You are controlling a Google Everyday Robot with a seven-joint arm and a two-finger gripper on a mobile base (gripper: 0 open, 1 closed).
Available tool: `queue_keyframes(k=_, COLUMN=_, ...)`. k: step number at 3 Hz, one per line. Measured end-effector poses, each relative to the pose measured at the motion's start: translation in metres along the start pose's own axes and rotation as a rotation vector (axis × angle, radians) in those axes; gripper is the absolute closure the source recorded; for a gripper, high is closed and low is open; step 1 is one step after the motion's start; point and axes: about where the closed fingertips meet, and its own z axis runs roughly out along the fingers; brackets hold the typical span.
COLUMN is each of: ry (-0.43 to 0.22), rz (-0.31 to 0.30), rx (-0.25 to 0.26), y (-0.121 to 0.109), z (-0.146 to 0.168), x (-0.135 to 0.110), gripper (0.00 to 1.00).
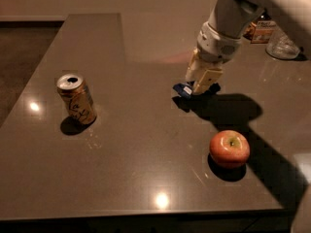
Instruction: Move rxbar blueberry near apple
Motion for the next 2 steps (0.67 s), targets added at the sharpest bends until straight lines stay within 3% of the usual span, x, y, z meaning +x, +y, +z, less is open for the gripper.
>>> queue_keyframes(k=1, ry=-0.043, rz=0.121, rx=-0.037, y=0.058, z=-0.010, x=0.001, gripper=1.00)
queue_keyframes(k=2, ry=-0.062, rz=0.178, rx=-0.060, y=0.084, z=-0.013, x=-0.001, gripper=1.00)
